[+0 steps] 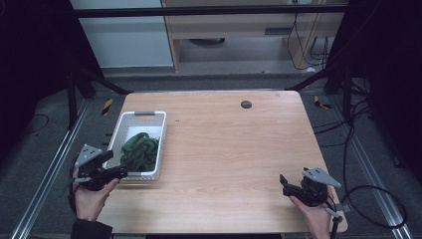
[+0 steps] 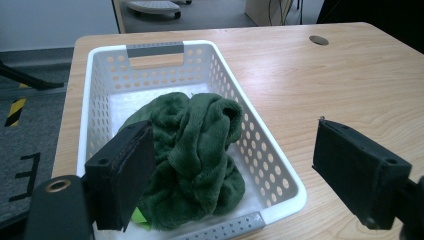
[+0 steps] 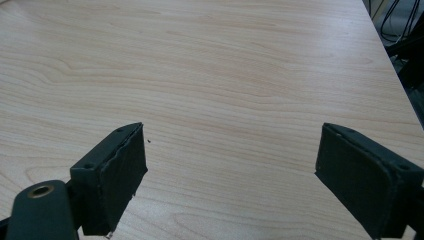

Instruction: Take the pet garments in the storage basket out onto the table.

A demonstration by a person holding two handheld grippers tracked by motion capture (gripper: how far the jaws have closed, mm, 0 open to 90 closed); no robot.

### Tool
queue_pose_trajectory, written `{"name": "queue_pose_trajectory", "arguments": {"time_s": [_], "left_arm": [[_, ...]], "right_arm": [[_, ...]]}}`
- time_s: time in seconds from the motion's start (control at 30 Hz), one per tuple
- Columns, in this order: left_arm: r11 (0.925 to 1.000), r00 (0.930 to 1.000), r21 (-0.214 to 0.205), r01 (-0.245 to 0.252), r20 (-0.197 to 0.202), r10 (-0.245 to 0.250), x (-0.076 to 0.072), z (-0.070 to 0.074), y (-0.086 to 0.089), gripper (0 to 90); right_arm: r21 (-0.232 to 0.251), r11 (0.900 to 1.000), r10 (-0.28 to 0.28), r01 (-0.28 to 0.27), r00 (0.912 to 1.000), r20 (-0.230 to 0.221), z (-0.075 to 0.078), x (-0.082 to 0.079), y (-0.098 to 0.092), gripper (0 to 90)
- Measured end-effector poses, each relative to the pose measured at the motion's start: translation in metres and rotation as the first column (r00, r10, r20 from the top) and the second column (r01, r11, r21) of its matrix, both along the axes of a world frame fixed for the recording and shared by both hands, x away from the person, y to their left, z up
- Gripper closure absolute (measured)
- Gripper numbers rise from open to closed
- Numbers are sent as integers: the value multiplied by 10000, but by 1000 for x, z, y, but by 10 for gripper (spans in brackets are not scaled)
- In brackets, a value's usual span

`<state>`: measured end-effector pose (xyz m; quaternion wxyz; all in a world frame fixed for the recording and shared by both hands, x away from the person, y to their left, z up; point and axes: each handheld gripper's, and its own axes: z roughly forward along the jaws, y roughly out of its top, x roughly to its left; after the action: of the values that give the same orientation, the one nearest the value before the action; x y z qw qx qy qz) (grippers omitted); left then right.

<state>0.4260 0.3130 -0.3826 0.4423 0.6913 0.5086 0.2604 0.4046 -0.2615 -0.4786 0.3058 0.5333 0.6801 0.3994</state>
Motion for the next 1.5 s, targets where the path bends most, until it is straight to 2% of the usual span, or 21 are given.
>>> {"name": "queue_pose_trajectory", "arguments": {"time_s": [0.5,0.8,1.13,1.5], "left_arm": [[9993,9998,359,-105,-154,110,18,11,0,157],[9982,9993,594,40,-373,-18,30,14,0,151],[9949,9967,999,111,-816,-29,50,23,0,144],[9914,9911,1259,349,-1317,-182,66,22,-7,138]], "right_arm": [[-95,9999,73,-73,10000,-21,0,1,1,127],[-181,9998,113,-114,9999,-57,-1,2,1,126],[-166,9998,87,-89,9999,-123,-2,3,0,125],[-141,9998,122,-124,9997,-190,-1,4,0,125]]}}
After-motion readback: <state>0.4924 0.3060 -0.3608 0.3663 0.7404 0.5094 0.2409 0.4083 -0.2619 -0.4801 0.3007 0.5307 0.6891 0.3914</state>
